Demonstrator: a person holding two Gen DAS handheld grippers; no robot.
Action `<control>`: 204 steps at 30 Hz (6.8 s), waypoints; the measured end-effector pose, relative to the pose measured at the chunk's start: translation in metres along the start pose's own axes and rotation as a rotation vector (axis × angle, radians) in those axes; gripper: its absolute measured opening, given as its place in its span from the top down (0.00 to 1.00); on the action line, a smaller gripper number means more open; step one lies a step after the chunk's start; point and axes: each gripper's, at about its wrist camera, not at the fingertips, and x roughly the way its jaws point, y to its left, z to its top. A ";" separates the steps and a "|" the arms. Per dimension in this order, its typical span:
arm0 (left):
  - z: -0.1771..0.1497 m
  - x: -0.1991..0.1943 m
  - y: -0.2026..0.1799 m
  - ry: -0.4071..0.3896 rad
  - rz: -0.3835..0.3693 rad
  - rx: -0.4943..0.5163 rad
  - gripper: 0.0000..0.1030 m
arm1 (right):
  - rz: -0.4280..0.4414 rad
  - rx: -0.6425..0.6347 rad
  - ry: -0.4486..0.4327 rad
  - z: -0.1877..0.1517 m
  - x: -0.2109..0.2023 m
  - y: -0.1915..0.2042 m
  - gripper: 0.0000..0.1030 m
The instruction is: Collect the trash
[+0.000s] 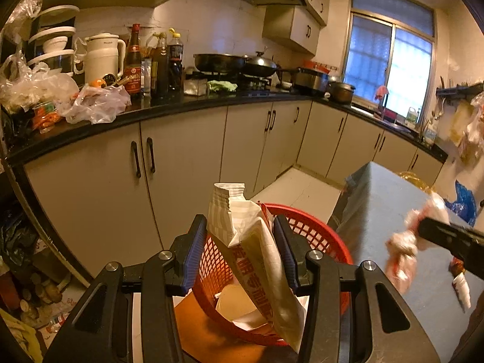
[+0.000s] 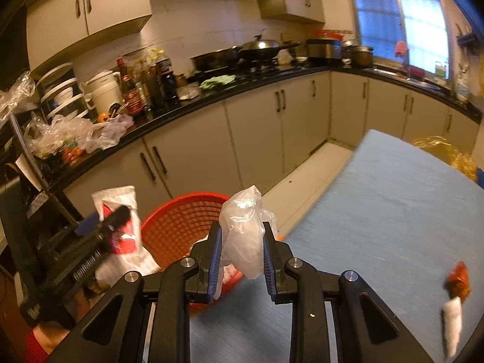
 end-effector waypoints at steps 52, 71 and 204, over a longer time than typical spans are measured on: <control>-0.060 -0.024 -0.228 0.110 -0.304 0.432 0.37 | -0.304 0.277 0.093 -0.106 -0.106 -0.246 0.50; -0.074 -0.028 -0.269 0.130 -0.308 0.518 0.36 | -0.296 0.270 0.182 -0.128 -0.083 -0.265 0.51; -0.044 -0.099 -0.100 -0.097 0.020 0.218 0.01 | -0.234 0.024 -0.202 -0.108 -0.157 -0.064 0.11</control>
